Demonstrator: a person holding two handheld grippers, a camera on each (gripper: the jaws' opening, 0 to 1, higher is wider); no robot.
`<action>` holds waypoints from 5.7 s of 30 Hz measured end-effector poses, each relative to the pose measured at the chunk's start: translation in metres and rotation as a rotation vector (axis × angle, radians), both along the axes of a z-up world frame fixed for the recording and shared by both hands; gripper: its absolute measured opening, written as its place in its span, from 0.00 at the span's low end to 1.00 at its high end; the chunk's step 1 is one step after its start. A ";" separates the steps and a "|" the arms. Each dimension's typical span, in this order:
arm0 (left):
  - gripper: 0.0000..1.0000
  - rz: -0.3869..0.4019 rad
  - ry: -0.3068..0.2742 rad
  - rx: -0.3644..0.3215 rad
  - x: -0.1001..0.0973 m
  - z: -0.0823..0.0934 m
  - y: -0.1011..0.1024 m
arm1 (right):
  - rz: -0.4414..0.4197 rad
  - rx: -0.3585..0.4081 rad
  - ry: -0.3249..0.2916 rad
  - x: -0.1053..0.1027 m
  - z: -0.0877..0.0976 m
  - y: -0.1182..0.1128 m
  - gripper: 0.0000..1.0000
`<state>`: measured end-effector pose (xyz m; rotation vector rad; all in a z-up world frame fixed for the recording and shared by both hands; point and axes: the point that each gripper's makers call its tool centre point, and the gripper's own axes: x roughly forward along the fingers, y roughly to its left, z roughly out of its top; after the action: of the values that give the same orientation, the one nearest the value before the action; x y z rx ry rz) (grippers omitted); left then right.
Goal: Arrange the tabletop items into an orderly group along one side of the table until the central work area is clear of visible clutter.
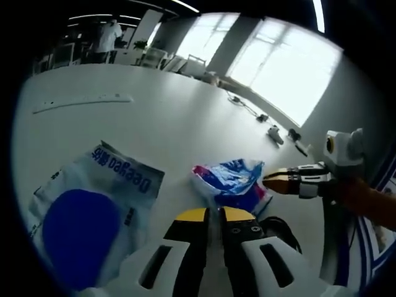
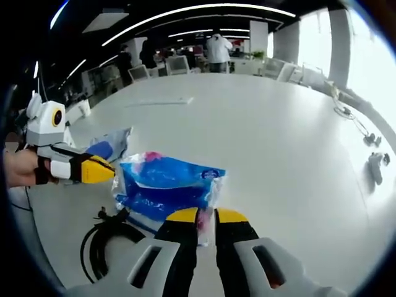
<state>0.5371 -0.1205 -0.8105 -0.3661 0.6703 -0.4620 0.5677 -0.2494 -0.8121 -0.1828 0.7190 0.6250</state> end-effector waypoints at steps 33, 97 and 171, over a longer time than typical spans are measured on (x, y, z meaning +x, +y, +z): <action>0.44 0.002 -0.086 0.012 -0.012 0.042 0.013 | 0.017 0.010 -0.027 -0.005 0.023 -0.002 0.37; 0.34 0.415 -0.009 -0.009 -0.131 0.036 0.170 | 0.369 0.023 -0.101 0.001 0.063 0.154 0.33; 0.09 0.422 0.145 -0.032 -0.125 -0.017 0.167 | 0.445 -0.053 0.042 0.006 -0.006 0.186 0.05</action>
<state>0.4124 0.0463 -0.8271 -0.5608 0.7041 -0.0446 0.5734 -0.0630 -0.8182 -0.3856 0.7416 1.0359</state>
